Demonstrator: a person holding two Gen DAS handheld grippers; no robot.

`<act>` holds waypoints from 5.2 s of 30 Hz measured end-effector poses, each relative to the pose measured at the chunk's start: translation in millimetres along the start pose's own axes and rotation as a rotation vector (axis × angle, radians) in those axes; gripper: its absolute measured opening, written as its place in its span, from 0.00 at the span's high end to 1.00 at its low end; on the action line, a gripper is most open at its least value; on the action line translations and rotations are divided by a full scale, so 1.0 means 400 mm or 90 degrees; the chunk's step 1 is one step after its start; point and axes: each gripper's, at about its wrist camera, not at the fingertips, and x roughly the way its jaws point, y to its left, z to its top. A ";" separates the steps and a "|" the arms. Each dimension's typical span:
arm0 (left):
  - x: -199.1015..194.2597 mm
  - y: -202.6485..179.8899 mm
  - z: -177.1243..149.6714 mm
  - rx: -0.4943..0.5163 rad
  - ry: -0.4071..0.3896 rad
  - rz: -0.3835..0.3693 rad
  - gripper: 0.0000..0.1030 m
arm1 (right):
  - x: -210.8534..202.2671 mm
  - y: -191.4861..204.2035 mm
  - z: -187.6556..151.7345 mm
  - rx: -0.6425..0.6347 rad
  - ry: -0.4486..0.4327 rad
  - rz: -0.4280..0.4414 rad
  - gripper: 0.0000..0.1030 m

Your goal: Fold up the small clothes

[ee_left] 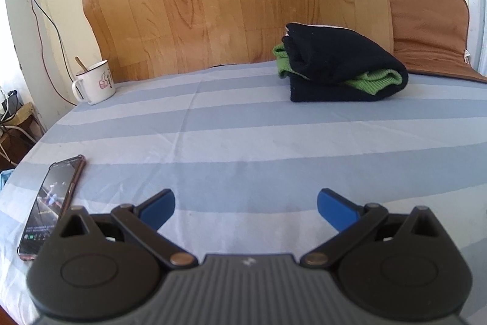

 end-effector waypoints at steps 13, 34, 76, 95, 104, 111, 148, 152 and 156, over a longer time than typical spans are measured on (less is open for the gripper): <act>0.007 -0.009 -0.002 -0.012 0.066 -0.035 0.00 | -0.005 -0.005 -0.003 0.005 -0.003 -0.005 0.00; 0.011 -0.006 -0.010 -0.024 0.098 -0.032 0.00 | -0.005 -0.002 -0.005 0.005 -0.002 -0.006 0.00; 0.011 -0.014 -0.019 -0.007 0.119 -0.031 0.00 | -0.007 -0.003 -0.011 0.005 0.005 -0.004 0.00; 0.009 -0.008 -0.022 -0.008 0.118 -0.031 0.00 | -0.010 -0.002 -0.012 0.005 0.005 -0.003 0.00; 0.004 -0.003 -0.023 -0.008 0.118 -0.029 0.00 | -0.011 -0.003 -0.012 0.005 0.005 -0.003 0.00; 0.004 -0.003 -0.023 -0.007 0.117 -0.029 0.00 | -0.010 -0.004 -0.010 0.005 0.006 -0.002 0.00; -0.015 -0.008 0.003 0.001 0.090 0.005 0.00 | -0.022 -0.006 0.013 0.002 -0.005 -0.002 0.00; -0.021 -0.011 0.021 0.011 0.076 0.012 0.00 | -0.028 0.001 0.034 -0.009 -0.016 0.001 0.00; -0.031 -0.008 0.039 0.012 0.060 0.018 0.00 | -0.033 0.008 0.054 -0.016 -0.030 0.006 0.00</act>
